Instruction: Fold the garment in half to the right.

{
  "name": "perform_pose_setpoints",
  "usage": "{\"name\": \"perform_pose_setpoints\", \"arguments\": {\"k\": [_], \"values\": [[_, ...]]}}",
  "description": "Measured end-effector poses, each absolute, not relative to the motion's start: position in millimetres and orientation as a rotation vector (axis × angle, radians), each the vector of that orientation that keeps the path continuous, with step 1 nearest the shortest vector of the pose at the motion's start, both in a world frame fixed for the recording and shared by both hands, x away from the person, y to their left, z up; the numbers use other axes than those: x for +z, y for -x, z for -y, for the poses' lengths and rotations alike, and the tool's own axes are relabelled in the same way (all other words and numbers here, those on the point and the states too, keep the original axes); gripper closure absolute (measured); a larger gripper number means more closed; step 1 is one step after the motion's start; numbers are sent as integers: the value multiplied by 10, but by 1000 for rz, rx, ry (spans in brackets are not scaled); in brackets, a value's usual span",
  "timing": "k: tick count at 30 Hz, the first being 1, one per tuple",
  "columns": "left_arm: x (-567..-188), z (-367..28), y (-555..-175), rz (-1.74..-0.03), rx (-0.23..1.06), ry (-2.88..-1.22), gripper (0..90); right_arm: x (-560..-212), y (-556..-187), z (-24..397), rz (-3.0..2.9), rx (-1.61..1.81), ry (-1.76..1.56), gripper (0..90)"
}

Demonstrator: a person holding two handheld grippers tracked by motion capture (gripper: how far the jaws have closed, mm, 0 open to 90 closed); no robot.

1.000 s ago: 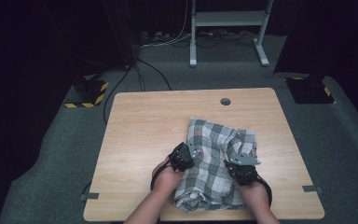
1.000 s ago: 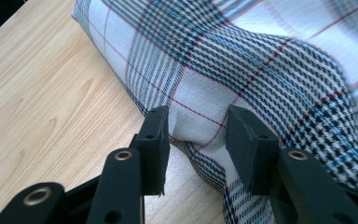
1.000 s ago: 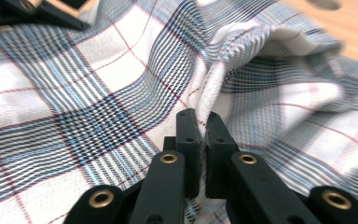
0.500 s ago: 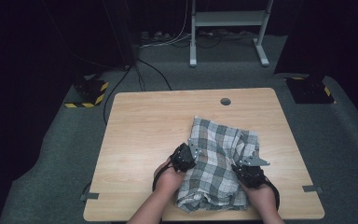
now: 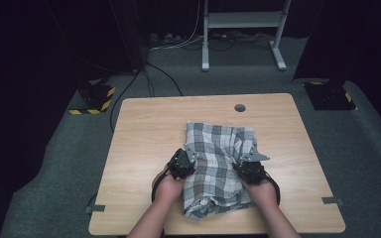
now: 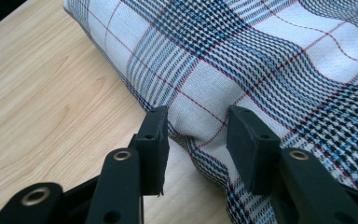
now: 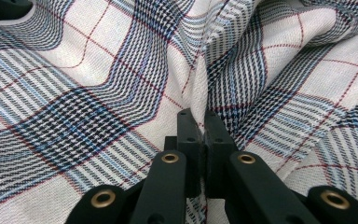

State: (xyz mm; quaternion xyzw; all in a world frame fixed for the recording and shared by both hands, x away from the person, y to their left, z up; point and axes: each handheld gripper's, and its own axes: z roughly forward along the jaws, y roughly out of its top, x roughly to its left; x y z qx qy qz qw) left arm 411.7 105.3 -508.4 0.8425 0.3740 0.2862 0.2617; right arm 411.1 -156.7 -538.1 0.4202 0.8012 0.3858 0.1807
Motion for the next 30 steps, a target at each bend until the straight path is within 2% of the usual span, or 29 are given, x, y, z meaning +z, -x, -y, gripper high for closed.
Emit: {"name": "perform_pose_setpoints", "arguments": {"k": [4,8,10,12,16,21,28,30], "values": [[-5061,-1101,-4121,-1035,742,-2236,562,-5365,-4178,1498,-2268,1059,-1168,862],[-4970,-1142,-4002,-1034,637,-2142,481,-5353,-4162,1489,-2269,1034,-1161,848],[-4959,-1158,-3925,-1039,545,-2089,451,-5358,-4156,1494,-2265,1040,-1159,845],[-4987,-1144,-3864,-1039,517,-2094,429,-5361,-4155,1502,-2263,1046,-1161,840],[-5147,-1078,-3795,-1061,552,-2174,401,-5370,-4150,1511,-2255,1056,-1163,826],[-5260,-1029,-3755,-1067,634,-2211,399,-5317,-4118,1505,-2251,1024,-1157,723],[-5278,-995,-3716,-1055,694,-2215,400,-5002,-4074,1539,-2122,1108,-1148,594],[-5274,-988,-3714,-1056,699,-2221,396,-4892,-4141,1490,-2076,1129,-1147,583]]}}
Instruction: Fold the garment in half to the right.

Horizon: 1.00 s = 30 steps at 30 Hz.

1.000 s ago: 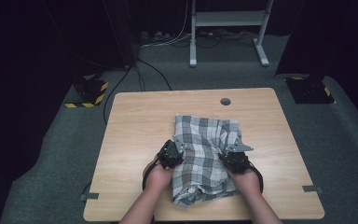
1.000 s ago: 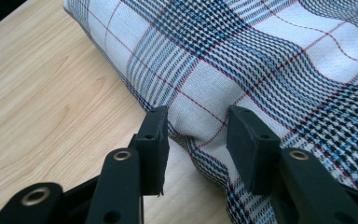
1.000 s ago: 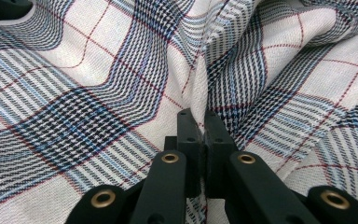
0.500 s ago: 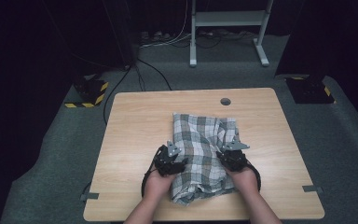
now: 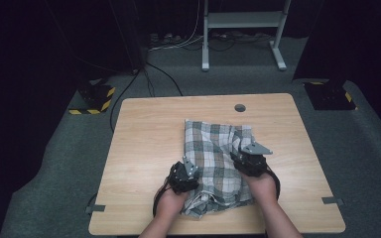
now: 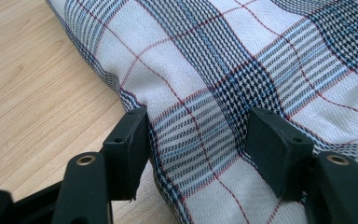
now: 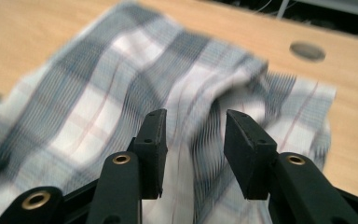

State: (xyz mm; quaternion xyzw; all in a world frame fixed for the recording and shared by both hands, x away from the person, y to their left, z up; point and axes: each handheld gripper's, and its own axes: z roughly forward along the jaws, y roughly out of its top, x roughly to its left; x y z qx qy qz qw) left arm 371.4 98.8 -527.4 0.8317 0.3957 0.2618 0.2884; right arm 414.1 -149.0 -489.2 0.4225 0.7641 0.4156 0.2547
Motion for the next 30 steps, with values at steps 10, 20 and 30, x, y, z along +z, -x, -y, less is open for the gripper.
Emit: {"name": "perform_pose_setpoints", "arguments": {"k": [10,20,30], "values": [[-5271,-1008,-3715,-1059,679,-2217,345,-5152,-4729,1295,-2172,1012,-1301,835],[-5279,-1012,-3705,-1047,654,-2209,317,-5148,-4689,1575,-2155,987,-1279,867],[-5165,-1008,-3465,-1005,550,-2159,228,-5339,-4767,1600,-2153,982,-1265,835]]}}
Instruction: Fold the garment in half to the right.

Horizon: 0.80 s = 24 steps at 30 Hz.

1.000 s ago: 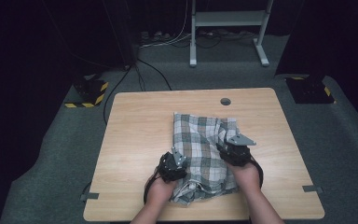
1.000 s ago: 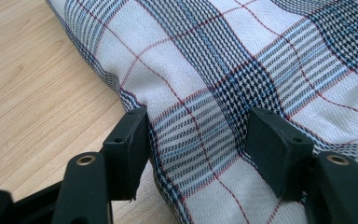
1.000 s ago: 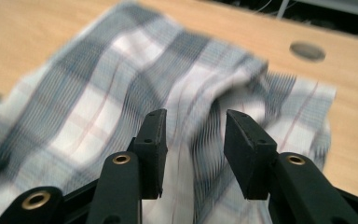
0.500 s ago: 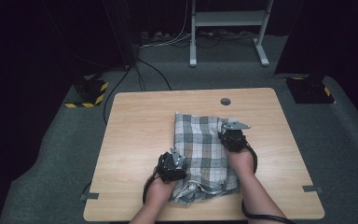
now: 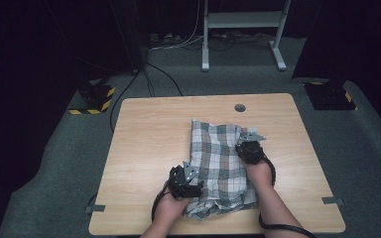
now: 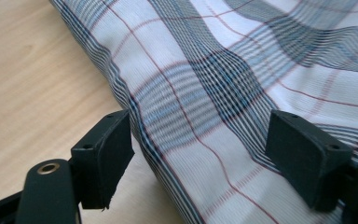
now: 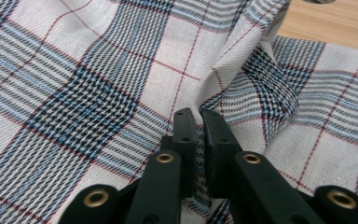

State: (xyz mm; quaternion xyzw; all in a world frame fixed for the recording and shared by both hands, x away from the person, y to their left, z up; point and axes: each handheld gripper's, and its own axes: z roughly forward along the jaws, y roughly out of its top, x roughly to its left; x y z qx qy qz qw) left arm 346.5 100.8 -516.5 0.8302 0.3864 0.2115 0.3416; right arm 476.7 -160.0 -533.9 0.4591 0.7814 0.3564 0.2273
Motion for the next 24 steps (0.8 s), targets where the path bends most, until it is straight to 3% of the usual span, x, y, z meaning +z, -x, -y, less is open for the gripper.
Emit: {"name": "perform_pose_setpoints", "arguments": {"k": [2,5,12,17,24], "values": [[-5193,-1012,-3425,-1022,504,-2143,227,-5342,-4771,1603,-2148,983,-1269,811],[-5251,-999,-3399,-1022,489,-2153,207,-5290,-4760,1619,-2152,965,-1279,689],[-5299,-955,-3382,-1010,519,-2177,200,-5007,-4496,1847,-2040,1067,-1235,498],[-5253,-989,-3382,-1008,488,-2149,183,-4887,-4426,1847,-2009,1129,-1196,501],[-5104,-1164,-3352,-969,409,-2054,124,-4957,-4771,1469,-2086,1144,-1175,512]]}}
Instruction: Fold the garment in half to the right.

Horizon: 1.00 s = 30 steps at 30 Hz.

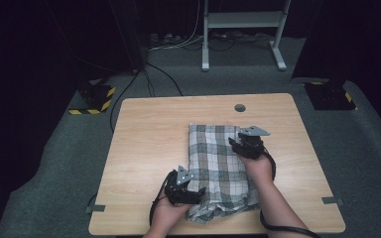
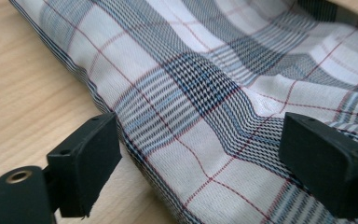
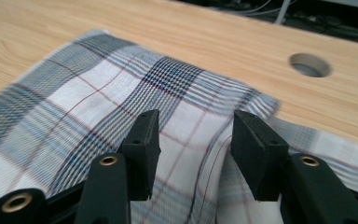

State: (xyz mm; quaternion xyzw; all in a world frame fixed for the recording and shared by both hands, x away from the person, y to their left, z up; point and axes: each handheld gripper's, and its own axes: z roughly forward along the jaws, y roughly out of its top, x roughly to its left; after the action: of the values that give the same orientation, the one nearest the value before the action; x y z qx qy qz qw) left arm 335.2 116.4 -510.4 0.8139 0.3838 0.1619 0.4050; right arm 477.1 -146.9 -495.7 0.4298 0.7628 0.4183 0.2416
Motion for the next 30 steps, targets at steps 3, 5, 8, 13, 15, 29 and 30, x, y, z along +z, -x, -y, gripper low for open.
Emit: {"name": "perform_pose_setpoints", "arguments": {"k": [3,5,8,13,15,29,30], "values": [[-5070,-1256,-3342,-966,407,-2029,113,-5122,-4963,1343,-2171,1067,-1189,508],[-5055,-1327,-3335,-969,399,-2005,108,-5260,-5057,1331,-2218,978,-1230,513],[-5036,-1437,-3321,-980,407,-1982,104,-5311,-5119,1409,-2196,1004,-1292,510],[-5022,-1614,-3337,-1006,419,-1959,97,-5168,-5059,1506,-2177,1052,-1288,446],[-5022,-1667,-3344,-1012,423,-1955,94,-5081,-5014,1578,-2154,1089,-1295,380],[-5135,-2077,-3383,-1076,433,-1948,63,-4978,-4490,2030,-2128,1192,-1246,59],[-5149,-2117,-3381,-1086,432,-1948,63,-4988,-4438,2058,-2127,1194,-1243,53]]}}
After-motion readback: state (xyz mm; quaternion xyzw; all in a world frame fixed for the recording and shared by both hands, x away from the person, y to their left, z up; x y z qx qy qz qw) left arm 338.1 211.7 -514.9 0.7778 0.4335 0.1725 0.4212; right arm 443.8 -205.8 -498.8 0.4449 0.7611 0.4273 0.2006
